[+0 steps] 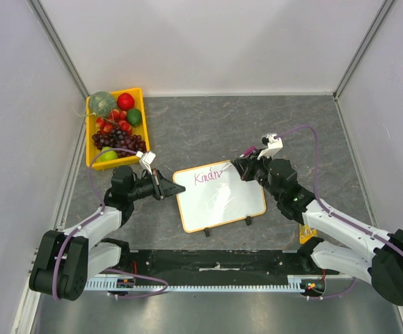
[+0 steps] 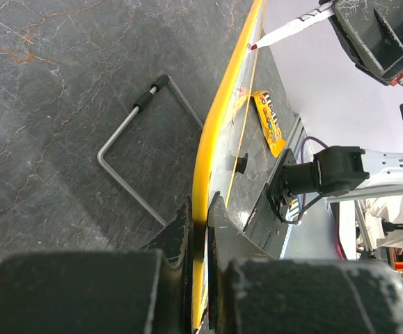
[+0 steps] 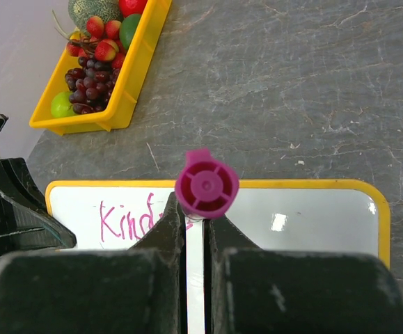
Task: Write a sentence on the whiteboard
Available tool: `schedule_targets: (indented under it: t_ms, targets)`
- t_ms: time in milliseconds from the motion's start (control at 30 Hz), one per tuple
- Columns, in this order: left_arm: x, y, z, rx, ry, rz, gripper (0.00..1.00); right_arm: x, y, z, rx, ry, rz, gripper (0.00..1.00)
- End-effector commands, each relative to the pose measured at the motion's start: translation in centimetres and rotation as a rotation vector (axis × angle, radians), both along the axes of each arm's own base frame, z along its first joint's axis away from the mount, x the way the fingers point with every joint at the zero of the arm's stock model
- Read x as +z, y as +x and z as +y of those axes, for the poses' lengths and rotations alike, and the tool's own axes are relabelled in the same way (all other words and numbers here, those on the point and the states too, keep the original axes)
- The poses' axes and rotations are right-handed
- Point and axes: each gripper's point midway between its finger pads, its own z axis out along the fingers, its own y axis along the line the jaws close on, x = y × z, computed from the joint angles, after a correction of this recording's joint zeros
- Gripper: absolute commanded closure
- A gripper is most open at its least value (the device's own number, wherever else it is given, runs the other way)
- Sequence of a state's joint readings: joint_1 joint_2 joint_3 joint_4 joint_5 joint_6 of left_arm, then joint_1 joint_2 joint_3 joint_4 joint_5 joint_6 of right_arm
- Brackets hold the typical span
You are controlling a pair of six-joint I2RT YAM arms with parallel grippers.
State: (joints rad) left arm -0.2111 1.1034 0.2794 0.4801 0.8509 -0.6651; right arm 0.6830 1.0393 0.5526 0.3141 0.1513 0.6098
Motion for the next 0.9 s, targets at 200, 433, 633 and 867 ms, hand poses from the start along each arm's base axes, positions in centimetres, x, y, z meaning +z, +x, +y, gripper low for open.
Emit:
schedule_targets:
  t_ms: [200, 433, 633, 867]
  targets:
    - [-3.2, 0.0, 1.0, 0.047, 0.101, 0.037, 0.98, 1.0, 0.4, 0.4, 0.013, 0.001, -0.019, 1.0]
    - [-3.1, 0.0, 1.0, 0.047, 0.101, 0.033, 0.98, 0.2, -0.3, 0.3, 0.033, -0.008, -0.003, 1.0]
    - [-3.1, 0.0, 1.0, 0.049, 0.1, 0.034, 0.98, -0.4, -0.6, 0.4, 0.05, -0.016, 0.012, 1.0]
    - [-3.2, 0.0, 1.1, 0.05, 0.101, 0.037, 0.98, -0.6, -1.0, 0.2, 0.058, -0.021, 0.016, 1.0]
